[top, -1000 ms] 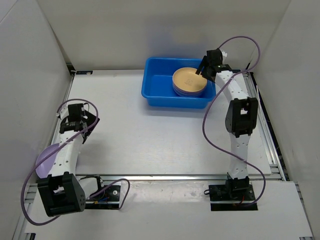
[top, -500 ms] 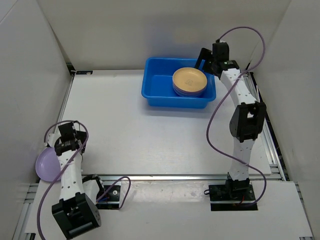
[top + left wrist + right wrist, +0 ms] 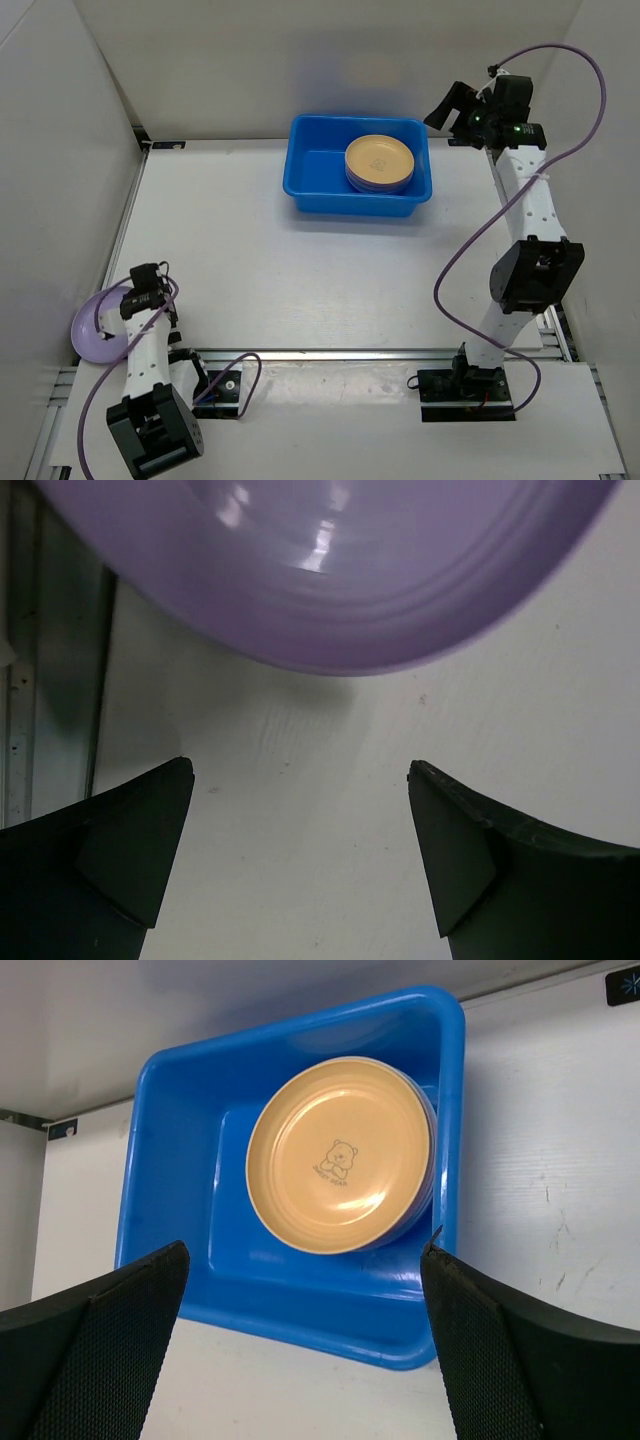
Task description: Place the plates into the plastic bin on the countertop
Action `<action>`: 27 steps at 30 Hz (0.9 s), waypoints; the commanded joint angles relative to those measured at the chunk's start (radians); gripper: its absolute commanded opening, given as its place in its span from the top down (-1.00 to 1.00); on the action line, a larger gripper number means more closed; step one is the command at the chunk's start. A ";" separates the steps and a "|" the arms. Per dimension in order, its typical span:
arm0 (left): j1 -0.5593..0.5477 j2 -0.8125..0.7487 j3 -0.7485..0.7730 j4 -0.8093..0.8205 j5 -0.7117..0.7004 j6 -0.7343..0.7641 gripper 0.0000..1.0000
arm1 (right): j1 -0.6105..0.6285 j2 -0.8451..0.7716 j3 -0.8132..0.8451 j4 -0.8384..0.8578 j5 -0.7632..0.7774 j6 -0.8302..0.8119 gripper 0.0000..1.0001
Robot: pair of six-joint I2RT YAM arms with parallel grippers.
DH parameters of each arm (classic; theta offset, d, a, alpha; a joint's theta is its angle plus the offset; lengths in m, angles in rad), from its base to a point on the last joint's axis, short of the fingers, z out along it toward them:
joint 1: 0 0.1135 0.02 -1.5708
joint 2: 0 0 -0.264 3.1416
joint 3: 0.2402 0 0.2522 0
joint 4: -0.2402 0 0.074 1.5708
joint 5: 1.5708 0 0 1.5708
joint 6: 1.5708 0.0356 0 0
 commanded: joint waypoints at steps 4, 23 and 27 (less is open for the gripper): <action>0.006 -0.079 -0.064 -0.044 -0.149 -0.273 -0.98 | -0.072 -0.084 -0.051 -0.004 -0.085 -0.011 -0.98; 0.042 0.236 -0.026 -0.062 -0.313 -0.587 -0.80 | -0.165 -0.115 -0.099 0.002 -0.079 0.008 -0.98; 0.098 0.329 -0.010 -0.001 -0.263 -0.569 -0.74 | -0.172 -0.115 -0.101 0.002 -0.073 0.008 -0.98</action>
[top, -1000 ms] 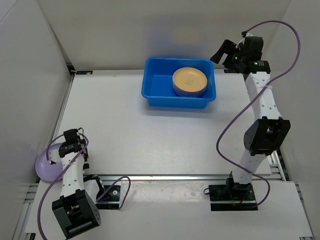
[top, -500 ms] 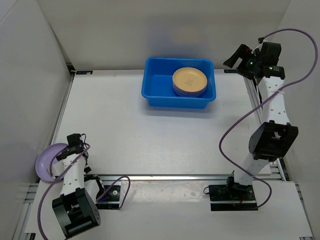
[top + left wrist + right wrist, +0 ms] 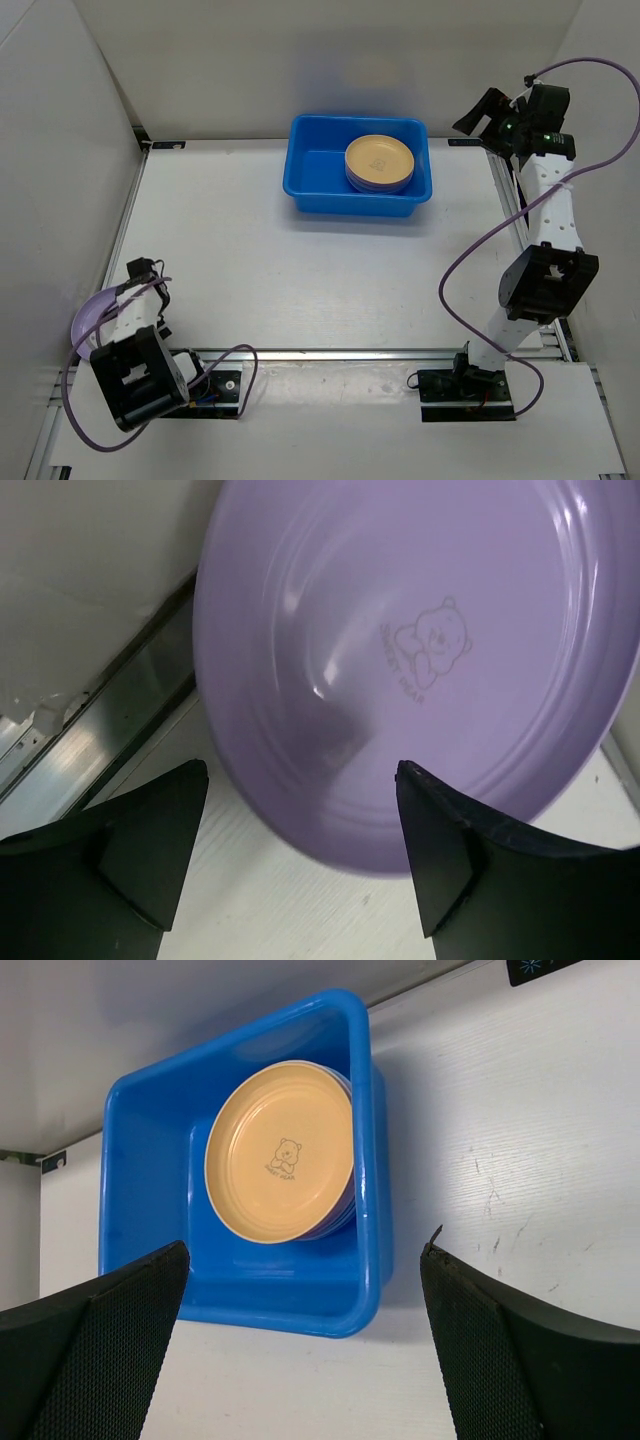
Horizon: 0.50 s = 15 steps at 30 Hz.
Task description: Place the plates into the plastic bin on the countertop
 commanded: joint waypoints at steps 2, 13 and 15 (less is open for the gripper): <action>0.049 0.098 -0.034 0.065 0.049 -0.014 -0.70 | -0.011 -0.045 -0.009 0.010 0.006 -0.001 -0.98; 0.046 0.141 -0.078 0.091 0.079 -0.013 -0.14 | -0.046 -0.048 -0.012 0.013 0.018 0.016 -0.98; 0.049 0.147 -0.103 0.095 0.093 -0.020 -0.14 | -0.060 -0.045 -0.012 0.016 0.006 0.030 -0.98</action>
